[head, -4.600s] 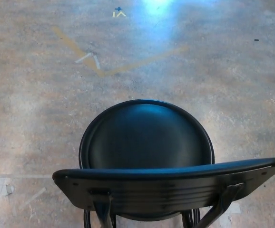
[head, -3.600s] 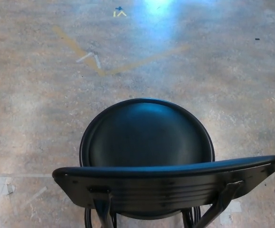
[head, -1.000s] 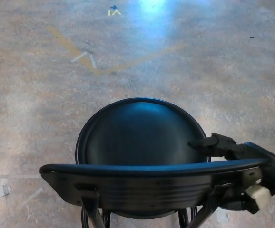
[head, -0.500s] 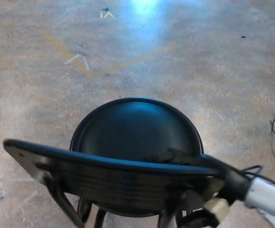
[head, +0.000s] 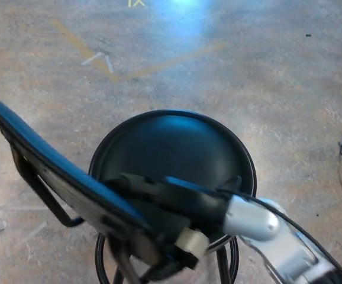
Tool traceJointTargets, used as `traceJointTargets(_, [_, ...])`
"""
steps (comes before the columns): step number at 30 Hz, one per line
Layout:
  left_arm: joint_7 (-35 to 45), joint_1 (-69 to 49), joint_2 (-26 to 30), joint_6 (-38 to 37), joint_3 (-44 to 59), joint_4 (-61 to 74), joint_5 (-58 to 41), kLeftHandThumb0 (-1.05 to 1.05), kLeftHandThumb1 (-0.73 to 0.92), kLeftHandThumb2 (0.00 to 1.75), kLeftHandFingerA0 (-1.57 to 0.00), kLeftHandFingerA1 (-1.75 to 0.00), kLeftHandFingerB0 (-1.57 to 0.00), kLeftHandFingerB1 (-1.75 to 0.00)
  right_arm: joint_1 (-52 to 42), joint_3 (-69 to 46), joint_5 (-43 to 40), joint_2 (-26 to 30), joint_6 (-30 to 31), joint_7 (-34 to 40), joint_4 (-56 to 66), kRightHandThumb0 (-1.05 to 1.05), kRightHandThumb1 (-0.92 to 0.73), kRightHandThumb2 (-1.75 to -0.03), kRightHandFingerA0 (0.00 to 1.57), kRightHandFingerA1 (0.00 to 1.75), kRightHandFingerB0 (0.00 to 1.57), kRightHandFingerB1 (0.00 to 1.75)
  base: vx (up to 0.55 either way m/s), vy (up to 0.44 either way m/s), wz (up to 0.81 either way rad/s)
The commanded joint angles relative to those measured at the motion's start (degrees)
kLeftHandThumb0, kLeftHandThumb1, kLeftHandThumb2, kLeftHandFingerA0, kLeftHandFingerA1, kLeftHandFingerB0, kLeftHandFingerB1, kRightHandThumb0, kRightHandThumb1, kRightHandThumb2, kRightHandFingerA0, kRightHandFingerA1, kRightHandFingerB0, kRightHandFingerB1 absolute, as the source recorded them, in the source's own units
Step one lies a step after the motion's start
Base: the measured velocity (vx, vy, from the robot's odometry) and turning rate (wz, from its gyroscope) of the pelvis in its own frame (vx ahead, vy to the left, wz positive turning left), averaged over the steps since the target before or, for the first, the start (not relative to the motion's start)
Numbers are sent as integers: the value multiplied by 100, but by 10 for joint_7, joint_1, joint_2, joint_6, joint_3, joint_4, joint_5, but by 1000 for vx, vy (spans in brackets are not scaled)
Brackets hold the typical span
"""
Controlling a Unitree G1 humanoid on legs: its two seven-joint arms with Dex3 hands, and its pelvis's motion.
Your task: Use the right hand to rotate the back of the chair to its left.
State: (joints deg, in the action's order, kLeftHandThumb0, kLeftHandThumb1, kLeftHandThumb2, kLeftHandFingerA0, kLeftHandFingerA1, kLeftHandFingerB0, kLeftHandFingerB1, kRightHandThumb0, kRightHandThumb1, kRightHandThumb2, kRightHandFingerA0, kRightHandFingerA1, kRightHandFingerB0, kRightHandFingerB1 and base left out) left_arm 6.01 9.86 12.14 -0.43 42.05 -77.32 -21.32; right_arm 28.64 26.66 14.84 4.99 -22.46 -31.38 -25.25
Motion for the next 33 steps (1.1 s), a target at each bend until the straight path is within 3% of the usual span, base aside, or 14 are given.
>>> traceJointTargets(1, [-3, 4, 4, -1, 2, -3, -6, -72, 88, 68, -22, -37, -12, -24, 97, 29, 33, -97, -16, 49, -91, -100, -68, -100, 0, 29, 0, 35, 0, 0, 0])
traceJointTargets(11, [-5, 2, -2, -1, 4, -3, -5, -72, 89, 69, -20, -36, -11, -24, 203, 20, 47, -148, -46, 119, -282, -101, -64, -98, 0, 25, 0, 33, 0, 0, -1])
traceJointTargets(12, [-5, 2, -5, -1, 6, -3, -7, -36, 55, 111, 0, -49, 0, -50, 213, 13, 45, -148, -35, 127, -307, -105, -63, -63, 0, 25, 0, 30, 0, 0, 0])
traceJointTargets(16, [-4, -5, -8, -3, 2, -4, -3, -36, 54, 111, 0, -50, 0, -50, 208, 10, 39, -142, -45, 132, -329, -105, -53, -87, 0, 31, 0, 39, 0, 0, 0])
traceJointTargets(17, [-5, -7, -9, -3, 3, -4, -4, -73, 88, 68, -21, -35, -13, -25, 195, 3, 32, -133, -56, 134, -331, -105, -51, -84, 0, 34, 0, 38, 0, 0, 0])
traceJointTargets(19, [-3, -9, -9, -3, 4, -4, -6, -74, 91, 67, -18, -35, -9, -27, 175, -8, 23, -116, -73, 135, -330, -105, -62, -61, 0, 40, 0, 41, 0, 0, 0])
traceJointTargets(21, [0, -14, -9, -3, 2, -4, -3, -36, 54, 111, 0, -49, 0, -50, 146, -22, 8, -90, -89, 118, -312, -105, -61, -60, 0, 37, 0, 44, 0, 0, 0])
traceJointTargets(22, [-4, -16, -8, -3, 0, -4, -1, -72, 90, 69, -21, -34, -12, -24, 124, -31, 5, -66, -102, 119, -294, -105, -63, -62, 0, 40, 0, 44, 0, 0, 0])
traceJointTargets(26, [-1, -26, -14, -6, 2, -4, -5, -36, 54, 111, 0, -50, 0, -50, 52, -57, 8, -2, -130, 129, -216, -87, -58, -98, 0, 43, 0, 47, 0, 0, 0])
traceJointTargets(27, [-1, -28, -14, -4, 3, -4, -6, -73, 90, 69, -22, -38, -12, -24, 22, -76, -5, 22, -149, 133, -194, -93, -54, -95, 0, 43, 0, 47, 0, 0, 0])
traceJointTargets(28, [0, -30, -14, -2, 6, -4, -8, -75, 89, 68, -22, -40, -13, -25, -9, -96, -21, 44, -177, 134, -177, -105, -68, -63, 0, 45, 0, 36, 0, 0, 0])
traceJointTargets(31, [4, -32, -15, 0, 11, -4, -12, -74, 89, 68, -22, -41, -13, -24, -68, -132, -35, 84, -189, 139, -125, -101, -55, -97, 0, 48, 0, 47, 0, 0, 0])
traceJointTargets(32, [4, -32, -14, -1, 5, -4, -6, -75, 90, 69, -20, -42, -11, -24, -99, -155, -52, 107, -208, 137, -109, -105, -69, -64, 0, 37, 0, 34, 0, 0, 0])
traceJointTargets(33, [9, -36, -16, -4, 4, -4, -5, -76, 71, 105, -13, -50, -3, -34, -139, -187, -70, 136, -233, 144, -94, -105, -66, -104, 3, 42, 0, 40, 0, 0, 0])
